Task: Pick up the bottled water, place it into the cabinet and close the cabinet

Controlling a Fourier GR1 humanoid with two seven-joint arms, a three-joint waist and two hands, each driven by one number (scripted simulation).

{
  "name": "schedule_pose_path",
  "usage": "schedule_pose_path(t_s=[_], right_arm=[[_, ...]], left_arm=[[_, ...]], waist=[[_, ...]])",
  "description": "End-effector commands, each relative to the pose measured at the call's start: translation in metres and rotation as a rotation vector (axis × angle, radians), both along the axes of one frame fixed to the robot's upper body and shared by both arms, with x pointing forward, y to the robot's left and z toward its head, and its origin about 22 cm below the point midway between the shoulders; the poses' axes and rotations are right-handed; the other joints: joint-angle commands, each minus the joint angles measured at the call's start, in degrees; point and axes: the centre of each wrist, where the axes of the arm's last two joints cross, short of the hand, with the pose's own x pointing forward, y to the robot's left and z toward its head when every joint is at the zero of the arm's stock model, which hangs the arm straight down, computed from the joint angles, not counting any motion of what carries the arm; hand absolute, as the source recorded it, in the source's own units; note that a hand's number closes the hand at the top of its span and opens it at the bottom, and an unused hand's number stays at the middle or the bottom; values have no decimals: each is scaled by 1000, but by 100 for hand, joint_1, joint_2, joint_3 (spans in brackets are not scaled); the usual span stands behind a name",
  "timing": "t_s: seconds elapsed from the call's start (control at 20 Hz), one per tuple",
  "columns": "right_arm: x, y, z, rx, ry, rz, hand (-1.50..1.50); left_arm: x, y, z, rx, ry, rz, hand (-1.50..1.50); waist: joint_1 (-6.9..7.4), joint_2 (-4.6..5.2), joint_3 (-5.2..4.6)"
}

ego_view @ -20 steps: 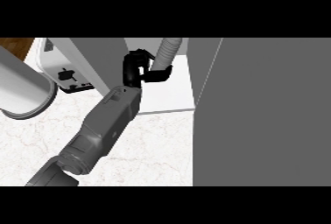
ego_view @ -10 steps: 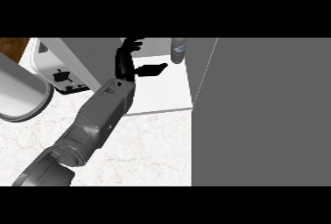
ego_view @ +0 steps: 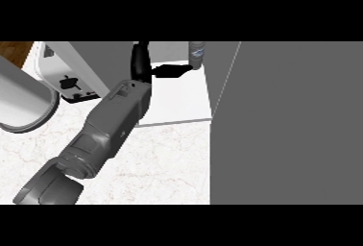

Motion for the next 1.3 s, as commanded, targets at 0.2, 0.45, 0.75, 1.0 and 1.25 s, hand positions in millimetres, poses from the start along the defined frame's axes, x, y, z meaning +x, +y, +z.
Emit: schedule_pose_path(t_s=[0.2,0.45,0.75,1.0,1.25], right_arm=[[-4,7,14,66,-13,23,-150],[-14,0,27,29,-12,10,-150],[-10,6,23,43,10,-15,-150],[-12,5,23,67,11,-26,-150],[-13,8,22,57,18,-22,-150]], left_arm=[[6,-10,24,-177,-115,-178,-150],[-6,-26,3,-200,-105,-193,-150],[-17,-25,-11,-245,-103,-230,-150],[-33,-26,-24,-296,-74,-298,-150],[-70,-38,-44,-395,-71,-414,-150]], waist=[[132,-69,1],[247,-156,7],[436,-224,9],[484,-232,10],[457,-251,9]])
